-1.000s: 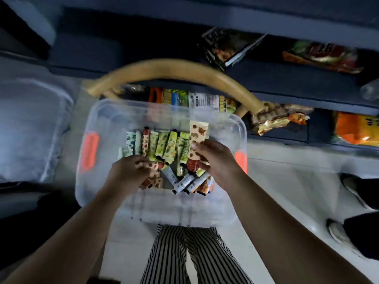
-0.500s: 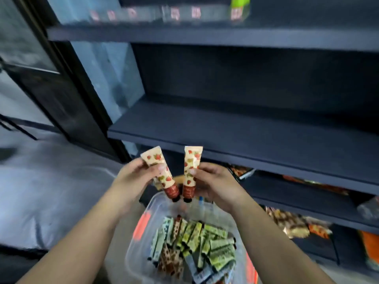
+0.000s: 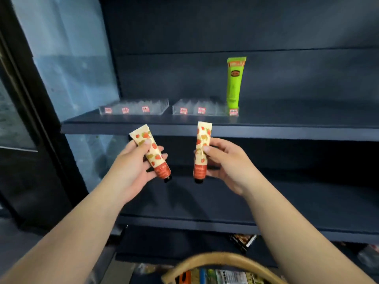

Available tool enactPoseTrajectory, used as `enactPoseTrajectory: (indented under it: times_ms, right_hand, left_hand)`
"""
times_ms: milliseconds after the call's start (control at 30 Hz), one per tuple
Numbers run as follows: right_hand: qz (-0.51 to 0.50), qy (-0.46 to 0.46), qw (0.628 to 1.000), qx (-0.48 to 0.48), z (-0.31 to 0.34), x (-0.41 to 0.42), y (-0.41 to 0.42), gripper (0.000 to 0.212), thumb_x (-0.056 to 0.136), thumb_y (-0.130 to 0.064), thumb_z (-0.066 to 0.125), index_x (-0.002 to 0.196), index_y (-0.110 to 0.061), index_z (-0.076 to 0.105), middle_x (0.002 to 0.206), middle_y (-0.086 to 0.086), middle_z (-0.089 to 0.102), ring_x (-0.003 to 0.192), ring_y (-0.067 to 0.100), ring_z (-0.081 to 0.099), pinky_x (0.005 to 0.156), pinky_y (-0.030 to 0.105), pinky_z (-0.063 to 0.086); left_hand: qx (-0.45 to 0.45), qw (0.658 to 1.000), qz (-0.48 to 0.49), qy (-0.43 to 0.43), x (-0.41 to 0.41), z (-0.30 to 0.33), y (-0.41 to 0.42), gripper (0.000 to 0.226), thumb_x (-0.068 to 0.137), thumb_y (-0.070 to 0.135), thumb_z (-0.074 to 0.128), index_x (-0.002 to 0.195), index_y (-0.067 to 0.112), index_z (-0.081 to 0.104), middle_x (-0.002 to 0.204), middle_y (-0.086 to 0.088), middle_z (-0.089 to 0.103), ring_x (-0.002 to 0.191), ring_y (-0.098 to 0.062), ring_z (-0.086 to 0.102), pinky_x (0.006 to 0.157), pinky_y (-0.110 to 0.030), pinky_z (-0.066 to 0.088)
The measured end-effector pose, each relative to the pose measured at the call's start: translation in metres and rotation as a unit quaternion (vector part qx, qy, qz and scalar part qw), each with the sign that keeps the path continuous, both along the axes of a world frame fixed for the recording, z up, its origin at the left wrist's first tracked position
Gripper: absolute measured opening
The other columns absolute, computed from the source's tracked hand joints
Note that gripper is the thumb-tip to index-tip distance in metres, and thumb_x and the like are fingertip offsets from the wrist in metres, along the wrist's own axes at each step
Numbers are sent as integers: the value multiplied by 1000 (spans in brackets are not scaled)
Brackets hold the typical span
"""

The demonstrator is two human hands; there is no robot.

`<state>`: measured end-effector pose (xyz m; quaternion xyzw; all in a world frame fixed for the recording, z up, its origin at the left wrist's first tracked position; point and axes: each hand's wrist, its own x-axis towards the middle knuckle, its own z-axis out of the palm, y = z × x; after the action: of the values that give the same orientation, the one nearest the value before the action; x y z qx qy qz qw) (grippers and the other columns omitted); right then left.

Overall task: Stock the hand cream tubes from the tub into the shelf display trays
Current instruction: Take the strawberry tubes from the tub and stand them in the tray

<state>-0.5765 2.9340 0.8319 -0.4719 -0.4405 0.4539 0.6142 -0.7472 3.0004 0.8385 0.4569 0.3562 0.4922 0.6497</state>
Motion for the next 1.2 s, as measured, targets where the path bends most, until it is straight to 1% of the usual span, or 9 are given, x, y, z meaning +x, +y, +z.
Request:
enactPoseTrajectory:
  times_ms: [100,233,467,533,667,833,967,1100,1200]
  right_hand:
    - [-62,44,997,24,18,-10,19,19,95,-8,45,95,-18,61,90,7,61,81,18,56,74,37,52]
    - [-123,87,988,42,33,-22,34,20,94,-5,45,91,-14,62,68,-1,62,62,11,55,77,41,52]
    - [-208,163,964,41,50,-33,42,14,89,-2,50,83,-12,58,67,2,60,57,12,55,85,43,50]
    - [-203,154,966,41,53,-31,43,11,88,-1,51,86,-10,58,69,4,60,56,13,55,81,43,53]
    - [-195,147,969,46,61,-25,46,13,88,0,52,99,-6,57,77,7,57,69,17,57,59,33,58]
    - [-225,180,957,45,67,-11,70,26,88,-3,46,114,-1,50,87,12,59,74,21,56,61,33,57]
    - [-260,139,953,66,74,5,98,22,89,-2,45,109,-1,53,91,14,56,83,23,50,56,32,58]
    - [-331,44,940,73,82,17,138,18,88,1,46,100,-2,58,102,17,56,91,27,56,59,31,55]
    - [-403,27,912,66,89,22,171,14,89,1,45,90,-6,58,98,16,57,88,27,59,67,34,53]
  left_hand:
    - [-5,999,-36,-38,2,20,33,12,98,14,41,98,16,52,88,-10,58,79,-22,59,69,-36,50]
    - [21,992,-120,-42,2,38,63,14,95,6,43,91,11,56,86,-9,59,74,-20,57,74,-35,50]
    - [73,972,-222,0,-9,45,87,32,90,-10,39,113,9,51,89,-5,52,75,-17,53,70,-30,45]
    - [77,974,-213,-11,-9,46,87,34,90,-8,41,118,9,50,92,-5,53,78,-17,55,71,-29,46]
    - [71,974,-215,-32,-6,54,91,24,89,-5,48,100,15,56,92,-4,58,83,-17,61,73,-33,49]
    - [134,966,-220,33,9,75,133,21,85,-1,56,95,18,57,96,-2,61,88,-18,62,70,-29,52]
    - [222,941,-238,90,33,98,187,20,83,2,61,91,20,57,90,1,63,76,-10,62,59,-21,52]
    - [275,905,-297,128,67,106,249,21,83,3,61,91,20,54,95,-3,61,82,-14,62,68,-28,51]
    - [293,874,-343,182,87,96,284,16,87,9,58,93,21,50,104,-8,61,90,-19,63,71,-30,52]
